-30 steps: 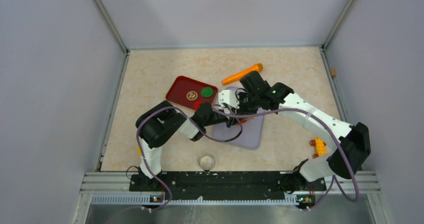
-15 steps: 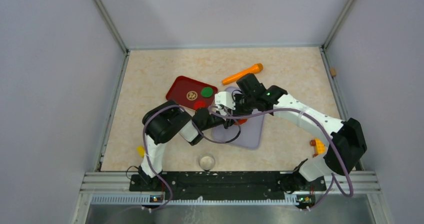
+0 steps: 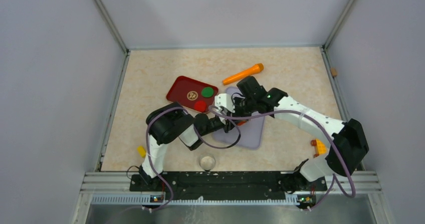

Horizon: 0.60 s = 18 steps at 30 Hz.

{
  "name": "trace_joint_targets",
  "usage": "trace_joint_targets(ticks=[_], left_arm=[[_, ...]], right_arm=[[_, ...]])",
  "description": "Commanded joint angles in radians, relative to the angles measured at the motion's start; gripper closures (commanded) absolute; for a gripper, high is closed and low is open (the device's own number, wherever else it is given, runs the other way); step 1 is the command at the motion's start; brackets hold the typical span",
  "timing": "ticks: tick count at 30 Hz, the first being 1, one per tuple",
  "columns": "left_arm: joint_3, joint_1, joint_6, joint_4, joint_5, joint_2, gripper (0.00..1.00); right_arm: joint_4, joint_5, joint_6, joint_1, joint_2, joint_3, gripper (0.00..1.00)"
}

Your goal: Roll out the dumpling wrappers from the dough

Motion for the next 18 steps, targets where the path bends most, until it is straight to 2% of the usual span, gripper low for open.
trace_joint_targets(ticks=[1,13,18], left_arm=[[-0.029,-0.066,-0.144,-0.053,0.063,0.001,1.0],[-0.072,-0.13,-0.17,-0.115,0.06,-0.038,1.0],[-0.071,-0.135,-0.141,-0.211,0.058,-0.128,1.0]], right_arm=[[-0.097,-0.114,0.063,0.036,-0.013,-0.06,1.0],[-0.078,-0.151,0.132,0.036,-0.099,-0.18,1.0],[-0.062,-0.16,0.145,0.037,-0.129,-0.188,1.0]])
